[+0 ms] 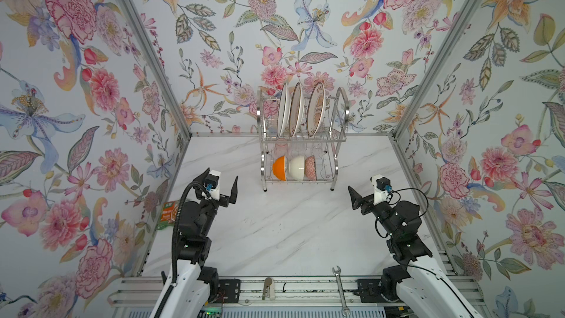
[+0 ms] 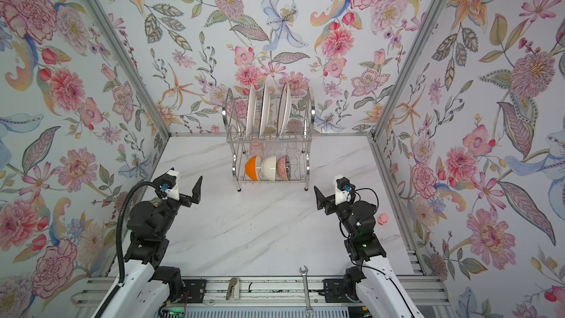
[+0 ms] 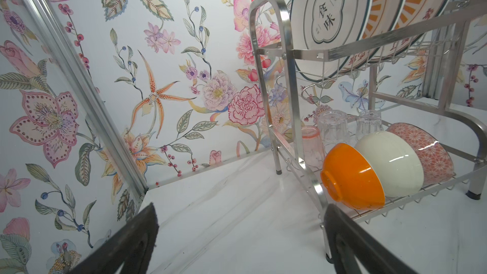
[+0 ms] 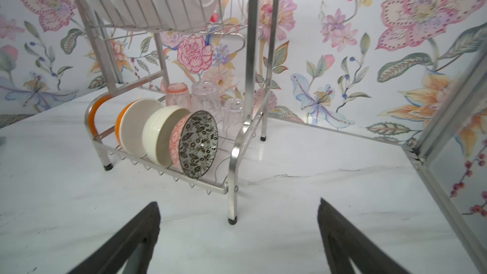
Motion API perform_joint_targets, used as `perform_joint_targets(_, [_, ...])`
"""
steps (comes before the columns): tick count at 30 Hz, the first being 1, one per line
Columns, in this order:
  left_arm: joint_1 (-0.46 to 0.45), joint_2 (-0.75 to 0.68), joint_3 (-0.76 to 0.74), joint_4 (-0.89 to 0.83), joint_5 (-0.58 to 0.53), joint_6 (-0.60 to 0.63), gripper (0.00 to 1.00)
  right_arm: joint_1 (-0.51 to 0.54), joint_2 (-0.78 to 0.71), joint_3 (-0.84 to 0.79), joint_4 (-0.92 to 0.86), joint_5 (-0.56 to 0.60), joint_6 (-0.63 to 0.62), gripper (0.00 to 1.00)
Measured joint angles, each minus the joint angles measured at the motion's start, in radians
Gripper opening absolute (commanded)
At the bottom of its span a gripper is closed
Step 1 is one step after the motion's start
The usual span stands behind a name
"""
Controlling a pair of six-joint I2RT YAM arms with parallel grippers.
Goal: Unload the mixed dishes from the dish rack
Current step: 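Raise both arms toward the dish rack, right gripper toward the pink-patterned bowl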
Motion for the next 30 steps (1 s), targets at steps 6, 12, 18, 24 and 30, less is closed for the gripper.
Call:
perform_joint_targets(6, [-0.002,-0.04,-0.043,-0.04,0.039,-0.018,0.99,0.095,0.059,0.079,-0.088,-0.022,-0.041,0.82])
perform_joint_targets(12, [-0.039,0.002,-0.047,-0.048,0.079,-0.033,0.99,0.175,0.176,0.129,-0.091,-0.053,-0.072,0.78])
perform_joint_targets(18, [-0.137,0.072,-0.046,-0.03,0.082,-0.029,0.99,0.212,0.269,0.143,-0.067,-0.068,-0.11,0.72])
perform_joint_targets(24, [-0.225,0.156,-0.035,-0.028,0.079,-0.003,0.99,0.215,0.356,0.178,0.005,-0.08,-0.151,0.62])
perform_joint_targets(30, [-0.261,0.19,-0.026,-0.005,0.078,-0.003,0.99,0.215,0.518,0.23,0.061,-0.114,-0.193,0.56])
